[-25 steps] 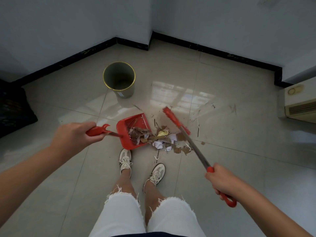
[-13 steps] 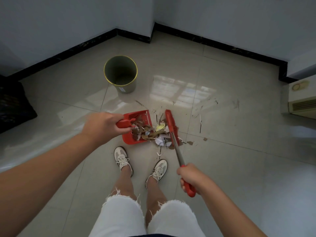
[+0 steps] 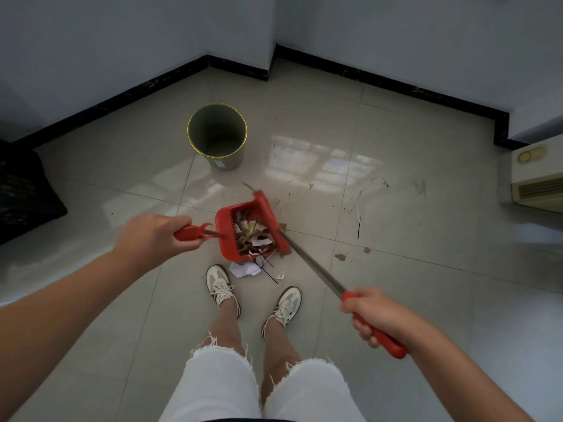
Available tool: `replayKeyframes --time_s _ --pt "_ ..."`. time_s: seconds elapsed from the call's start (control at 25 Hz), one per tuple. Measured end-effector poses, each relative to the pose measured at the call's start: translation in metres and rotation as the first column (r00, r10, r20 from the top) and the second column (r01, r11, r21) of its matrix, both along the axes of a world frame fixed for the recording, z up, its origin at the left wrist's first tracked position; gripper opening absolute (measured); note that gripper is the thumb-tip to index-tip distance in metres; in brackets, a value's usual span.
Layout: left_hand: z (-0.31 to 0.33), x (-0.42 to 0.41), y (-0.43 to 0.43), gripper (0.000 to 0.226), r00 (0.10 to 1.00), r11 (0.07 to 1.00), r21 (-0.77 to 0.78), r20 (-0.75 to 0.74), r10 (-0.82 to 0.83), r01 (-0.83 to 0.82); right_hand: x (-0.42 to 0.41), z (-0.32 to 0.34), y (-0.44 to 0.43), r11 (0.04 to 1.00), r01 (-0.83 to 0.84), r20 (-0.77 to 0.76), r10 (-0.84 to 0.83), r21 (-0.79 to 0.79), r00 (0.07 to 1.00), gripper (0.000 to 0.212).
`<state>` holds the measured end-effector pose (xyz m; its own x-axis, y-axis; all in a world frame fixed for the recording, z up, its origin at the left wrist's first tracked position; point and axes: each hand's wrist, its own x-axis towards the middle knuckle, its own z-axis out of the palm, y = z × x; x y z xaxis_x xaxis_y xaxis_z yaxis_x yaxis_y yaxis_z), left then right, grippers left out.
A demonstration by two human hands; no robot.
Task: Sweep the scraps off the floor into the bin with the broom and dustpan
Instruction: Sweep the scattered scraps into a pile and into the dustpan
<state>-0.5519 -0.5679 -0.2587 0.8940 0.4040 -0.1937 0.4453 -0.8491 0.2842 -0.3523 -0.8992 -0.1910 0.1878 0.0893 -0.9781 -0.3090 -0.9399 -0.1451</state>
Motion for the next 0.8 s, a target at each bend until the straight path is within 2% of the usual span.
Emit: replayKeyframes --time_s 0.16,0.32,0.4,0.48,0.52,0.68,0.76,0.8 --pt "0.012 -0.025 0.002 0.047 0.997 0.996 -0.011 0.004 0.083 -0.083 0.009 0.017 -0.037 0.996 -0.057 0.134 0.065 -0.068 0.989 0.009" --pt "0.009 -0.037 0.000 0.053 0.986 0.987 -0.019 0.045 0.159 -0.158 0.014 -0.010 -0.026 0.983 -0.137 0.255 0.165 -0.123 0.953 0.005" --pt "0.001 -0.032 -0.008 0.050 0.988 0.989 -0.013 0.045 0.147 -0.146 0.010 -0.036 -0.004 0.989 -0.073 0.198 0.097 -0.129 0.975 0.004" --pt "-0.005 -0.023 -0.015 0.048 0.991 0.992 -0.005 0.037 0.125 -0.125 -0.002 -0.056 0.020 0.990 0.063 0.067 -0.055 -0.123 0.996 0.003" --pt "-0.006 -0.019 -0.016 0.047 0.992 0.993 -0.001 0.040 0.117 -0.117 -0.011 -0.062 0.030 0.990 0.080 0.010 -0.080 -0.112 0.997 0.003" --pt "-0.003 -0.020 -0.009 0.044 0.993 0.994 0.009 0.054 0.106 -0.106 -0.054 -0.059 0.059 1.000 0.003 -0.091 -0.003 0.004 0.996 0.019" --pt "-0.002 -0.019 -0.008 0.045 0.993 0.994 -0.001 0.045 0.112 -0.112 -0.058 -0.056 0.064 0.996 0.080 -0.138 -0.073 0.041 0.988 0.020" --pt "-0.002 -0.019 -0.008 0.045 0.993 0.994 -0.005 0.038 0.112 -0.111 -0.054 -0.051 0.063 0.989 0.137 -0.150 -0.128 0.052 0.980 0.014"
